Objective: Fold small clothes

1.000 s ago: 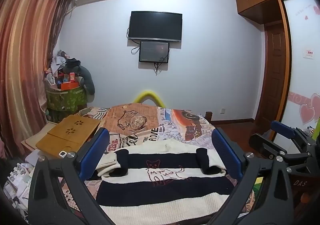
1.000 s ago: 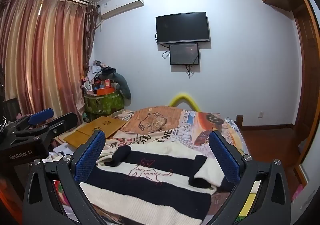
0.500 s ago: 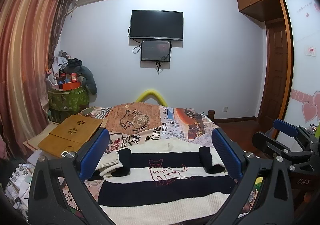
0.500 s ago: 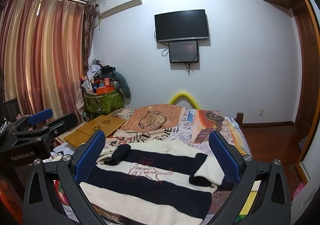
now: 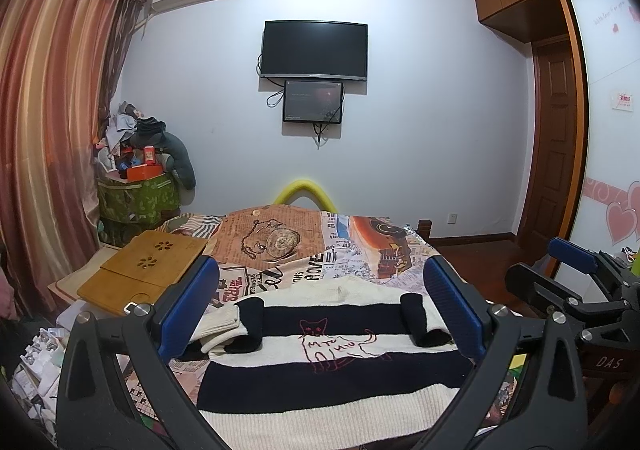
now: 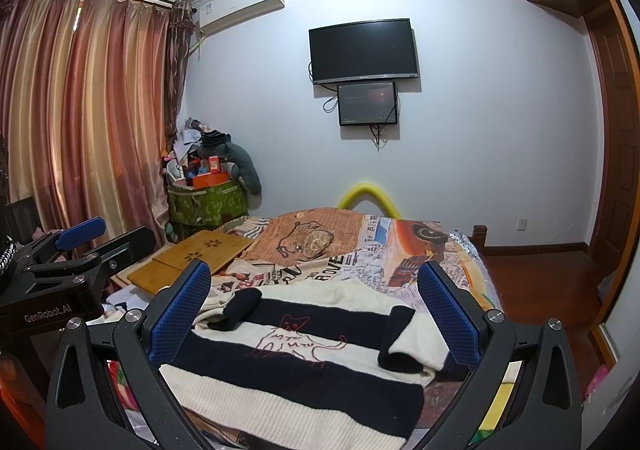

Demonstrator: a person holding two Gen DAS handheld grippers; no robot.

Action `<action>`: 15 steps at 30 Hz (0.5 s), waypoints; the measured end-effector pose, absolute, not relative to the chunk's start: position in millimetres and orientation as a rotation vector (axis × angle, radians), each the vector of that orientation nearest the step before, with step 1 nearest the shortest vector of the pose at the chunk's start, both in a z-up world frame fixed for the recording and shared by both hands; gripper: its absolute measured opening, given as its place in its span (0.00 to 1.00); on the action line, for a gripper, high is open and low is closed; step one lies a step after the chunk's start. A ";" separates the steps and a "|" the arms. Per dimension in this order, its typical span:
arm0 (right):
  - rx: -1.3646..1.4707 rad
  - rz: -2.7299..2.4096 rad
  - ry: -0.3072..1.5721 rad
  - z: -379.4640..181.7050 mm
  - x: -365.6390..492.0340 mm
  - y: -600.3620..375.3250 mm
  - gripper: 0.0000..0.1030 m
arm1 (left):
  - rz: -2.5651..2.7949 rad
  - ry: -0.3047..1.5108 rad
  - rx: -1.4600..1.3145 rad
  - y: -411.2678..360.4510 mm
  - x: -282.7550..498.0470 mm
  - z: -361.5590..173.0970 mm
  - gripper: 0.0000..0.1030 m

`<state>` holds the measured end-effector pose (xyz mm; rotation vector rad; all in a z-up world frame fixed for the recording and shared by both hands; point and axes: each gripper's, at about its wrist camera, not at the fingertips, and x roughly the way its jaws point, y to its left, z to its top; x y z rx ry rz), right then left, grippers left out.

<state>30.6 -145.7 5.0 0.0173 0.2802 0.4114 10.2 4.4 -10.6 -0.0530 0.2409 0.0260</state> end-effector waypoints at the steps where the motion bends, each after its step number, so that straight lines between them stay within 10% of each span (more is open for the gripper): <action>1: 0.017 0.411 0.280 5.1 30.6 -145.6 1.00 | 0.026 0.241 -0.053 4.4 10.3 -10.7 1.00; 15: 0.021 0.409 0.283 4.9 31.4 -145.9 1.00 | 0.025 0.244 -0.044 4.9 10.3 -13.6 1.00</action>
